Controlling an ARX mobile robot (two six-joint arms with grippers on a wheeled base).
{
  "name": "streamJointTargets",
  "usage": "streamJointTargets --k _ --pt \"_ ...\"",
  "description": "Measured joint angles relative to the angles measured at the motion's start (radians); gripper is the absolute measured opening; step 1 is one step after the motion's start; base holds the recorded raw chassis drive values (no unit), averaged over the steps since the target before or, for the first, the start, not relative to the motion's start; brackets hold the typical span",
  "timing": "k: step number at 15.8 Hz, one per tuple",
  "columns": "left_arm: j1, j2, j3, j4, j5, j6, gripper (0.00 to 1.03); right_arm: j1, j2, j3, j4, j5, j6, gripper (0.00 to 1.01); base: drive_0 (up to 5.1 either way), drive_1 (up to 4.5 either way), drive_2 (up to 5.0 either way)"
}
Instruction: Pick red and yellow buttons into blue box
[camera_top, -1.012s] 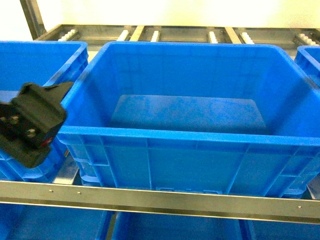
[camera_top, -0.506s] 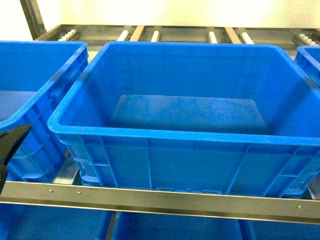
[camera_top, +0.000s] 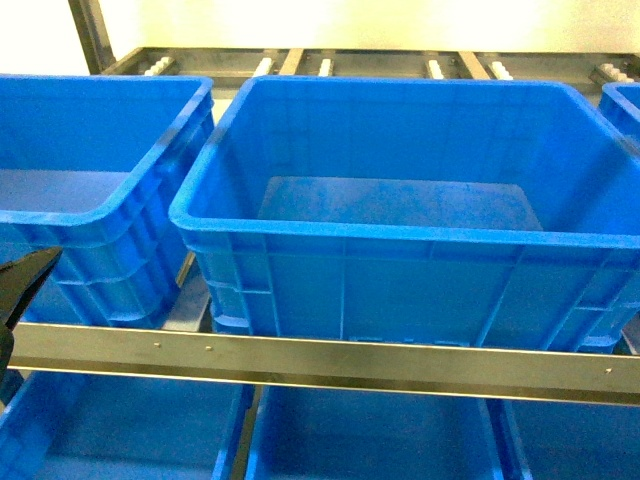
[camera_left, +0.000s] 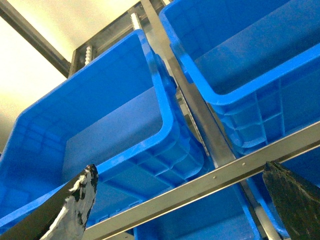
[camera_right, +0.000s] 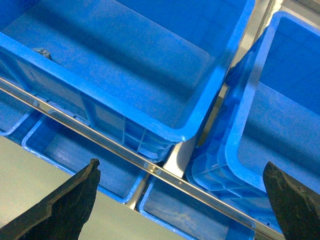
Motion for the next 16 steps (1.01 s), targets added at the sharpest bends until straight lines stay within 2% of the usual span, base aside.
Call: streamJointTargets --k 2,16 --pt "0.000 -0.001 0.000 0.000 0.001 0.000 0.98 0.000 0.000 0.000 -0.001 0.000 0.000 0.98 -4.3 0.40 4.3" --pt "0.000 0.000 0.000 0.000 0.000 0.000 0.98 0.000 0.000 0.000 0.002 0.000 0.000 0.98 -4.9 2.56 2.6"
